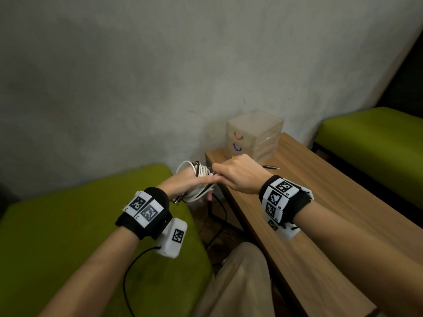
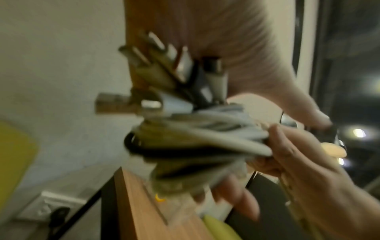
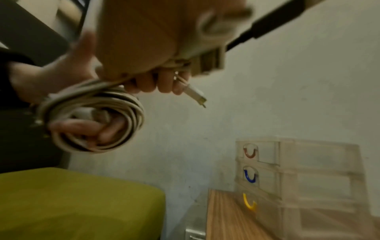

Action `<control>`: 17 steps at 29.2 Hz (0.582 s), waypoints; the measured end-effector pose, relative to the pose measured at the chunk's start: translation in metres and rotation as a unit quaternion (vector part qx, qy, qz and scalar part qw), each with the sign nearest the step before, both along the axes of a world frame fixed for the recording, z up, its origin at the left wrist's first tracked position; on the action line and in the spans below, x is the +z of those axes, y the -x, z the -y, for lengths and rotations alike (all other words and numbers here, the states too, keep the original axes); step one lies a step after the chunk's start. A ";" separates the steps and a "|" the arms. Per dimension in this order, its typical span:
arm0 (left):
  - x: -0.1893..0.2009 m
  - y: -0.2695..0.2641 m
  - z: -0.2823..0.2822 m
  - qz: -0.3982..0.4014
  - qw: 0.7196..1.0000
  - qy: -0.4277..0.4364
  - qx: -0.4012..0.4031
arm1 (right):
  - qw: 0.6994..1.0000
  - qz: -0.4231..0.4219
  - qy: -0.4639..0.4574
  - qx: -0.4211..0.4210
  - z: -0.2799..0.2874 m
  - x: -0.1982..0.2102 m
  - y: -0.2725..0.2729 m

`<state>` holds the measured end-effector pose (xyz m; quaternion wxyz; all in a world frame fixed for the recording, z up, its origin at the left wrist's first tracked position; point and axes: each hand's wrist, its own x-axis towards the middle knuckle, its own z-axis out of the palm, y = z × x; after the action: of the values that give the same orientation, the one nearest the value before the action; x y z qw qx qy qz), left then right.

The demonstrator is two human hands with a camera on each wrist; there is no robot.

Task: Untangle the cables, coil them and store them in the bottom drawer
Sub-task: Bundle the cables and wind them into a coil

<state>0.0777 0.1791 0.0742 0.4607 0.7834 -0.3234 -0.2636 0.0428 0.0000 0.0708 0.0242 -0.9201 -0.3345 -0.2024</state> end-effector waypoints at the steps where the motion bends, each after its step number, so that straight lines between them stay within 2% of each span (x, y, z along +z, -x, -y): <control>1: -0.003 0.000 0.000 -0.045 0.999 -0.008 -0.029 | 1.000 0.002 -0.025 0.005 0.002 0.000 0.000; 4: -0.011 0.007 0.008 -0.070 0.994 -0.051 -0.067 | 0.995 -0.009 -0.093 -0.021 0.003 0.004 0.000; 7: -0.010 0.015 0.014 -0.107 0.992 0.011 -0.065 | 0.984 -0.028 -0.167 -0.059 0.001 0.001 -0.001; 9: -0.005 0.016 0.014 -0.153 0.983 0.061 -0.083 | 0.961 -0.065 -0.257 -0.076 -0.001 -0.002 -0.003; 11: -0.002 0.016 0.014 -0.202 0.968 0.106 -0.109 | 0.925 -0.107 -0.357 -0.081 -0.006 -0.007 -0.001; 13: 0.000 0.017 0.014 -0.235 0.954 0.133 -0.131 | 0.874 -0.158 -0.452 -0.081 -0.014 -0.013 -0.001; 15: 0.000 0.016 0.013 -0.261 0.942 0.152 -0.147 | 0.800 -0.243 -0.540 -0.091 -0.025 -0.013 -0.001; 17: -0.001 0.014 0.012 -0.289 0.929 0.172 -0.152 | 0.735 -0.331 -0.584 -0.100 -0.031 -0.008 -0.002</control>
<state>0.0639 0.1668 0.0732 0.6163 0.5234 -0.3316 -0.4861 0.0444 0.0309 0.0626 0.6451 -0.7624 -0.0281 -0.0423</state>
